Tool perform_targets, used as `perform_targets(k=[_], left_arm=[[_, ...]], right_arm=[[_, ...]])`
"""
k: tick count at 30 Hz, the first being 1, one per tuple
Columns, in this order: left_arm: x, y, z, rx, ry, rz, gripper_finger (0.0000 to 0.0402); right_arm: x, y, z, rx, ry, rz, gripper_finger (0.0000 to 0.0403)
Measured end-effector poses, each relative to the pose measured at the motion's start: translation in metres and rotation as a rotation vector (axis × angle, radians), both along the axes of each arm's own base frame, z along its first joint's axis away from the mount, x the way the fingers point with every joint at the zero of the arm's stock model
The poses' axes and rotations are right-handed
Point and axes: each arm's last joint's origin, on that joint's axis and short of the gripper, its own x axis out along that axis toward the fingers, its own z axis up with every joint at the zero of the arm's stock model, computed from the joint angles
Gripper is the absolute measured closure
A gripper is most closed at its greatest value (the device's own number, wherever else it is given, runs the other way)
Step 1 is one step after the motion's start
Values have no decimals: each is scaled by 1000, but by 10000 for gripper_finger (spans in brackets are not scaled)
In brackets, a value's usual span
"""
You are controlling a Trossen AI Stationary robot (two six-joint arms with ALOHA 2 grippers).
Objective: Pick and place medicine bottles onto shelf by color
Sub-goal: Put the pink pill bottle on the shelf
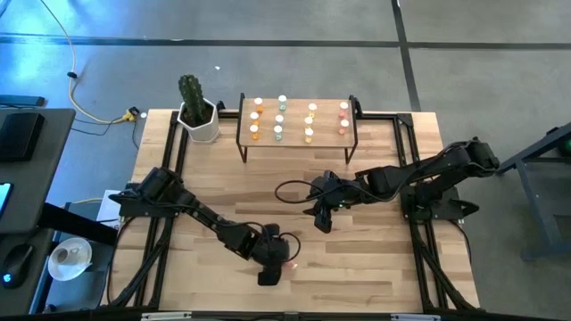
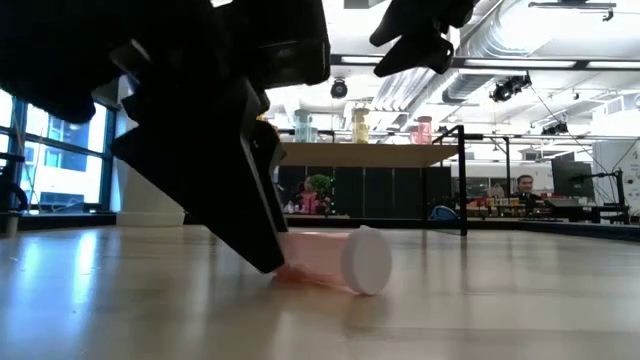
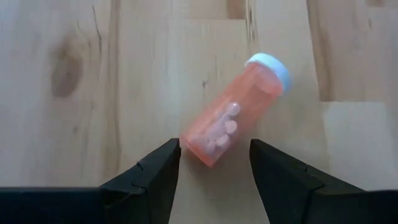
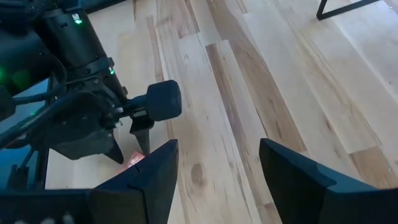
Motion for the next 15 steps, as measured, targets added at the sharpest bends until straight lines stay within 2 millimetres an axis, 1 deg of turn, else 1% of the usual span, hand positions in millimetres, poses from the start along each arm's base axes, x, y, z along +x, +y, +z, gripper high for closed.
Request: perform_targets(k=[4,13,15], left_arm=[[2,0,2,80,-18,-93,216],[3,-2,3,166,-33,-273,216],[3,-2,3,174,-35,-285,216]], right_arm=[[0,0,0,0,0,1,187],[0,0,0,-4,0,4,187],[0,0,0,-4,0,4,187]])
